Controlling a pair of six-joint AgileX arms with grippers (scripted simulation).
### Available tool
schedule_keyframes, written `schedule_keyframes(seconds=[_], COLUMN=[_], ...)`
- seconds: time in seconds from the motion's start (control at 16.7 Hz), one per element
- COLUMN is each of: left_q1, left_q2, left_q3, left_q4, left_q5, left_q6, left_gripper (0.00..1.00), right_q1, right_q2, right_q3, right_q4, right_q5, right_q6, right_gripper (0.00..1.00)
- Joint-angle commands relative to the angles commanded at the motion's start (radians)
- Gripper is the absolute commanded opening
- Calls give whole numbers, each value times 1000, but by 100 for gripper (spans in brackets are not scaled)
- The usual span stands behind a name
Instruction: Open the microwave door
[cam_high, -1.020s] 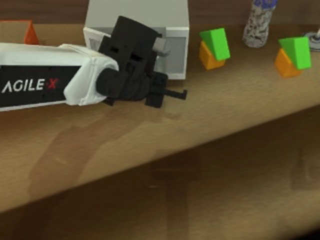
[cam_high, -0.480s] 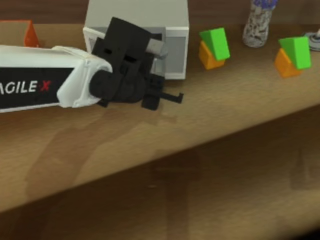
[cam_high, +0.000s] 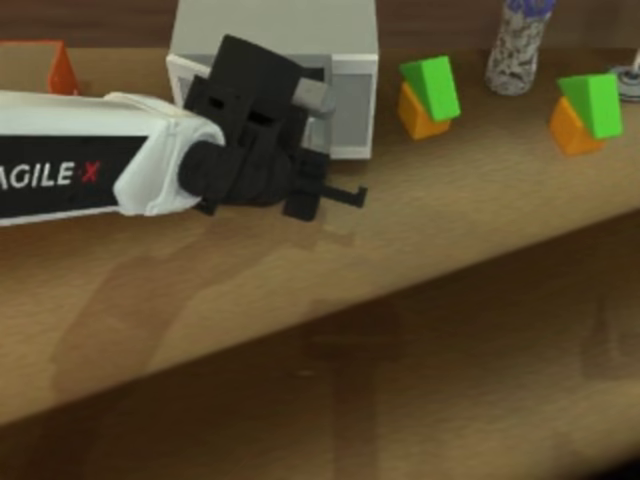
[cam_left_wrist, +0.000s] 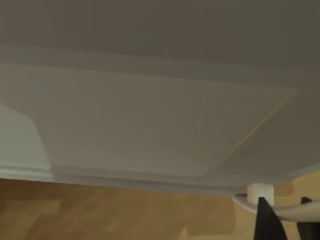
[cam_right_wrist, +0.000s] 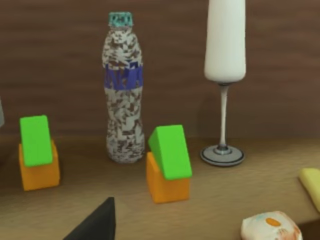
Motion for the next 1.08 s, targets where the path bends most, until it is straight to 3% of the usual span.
schedule_keyframes(seconds=[1.08], left_q1=[-3], left_q2=[-3], left_q3=[-6], left_q4=[0], left_q5=[15], left_q6=[5], left_gripper=[0], right_q1=[0], right_q2=[0], right_q3=[0], right_q4=[0], right_q5=[0], right_q6=[0], right_gripper=[100])
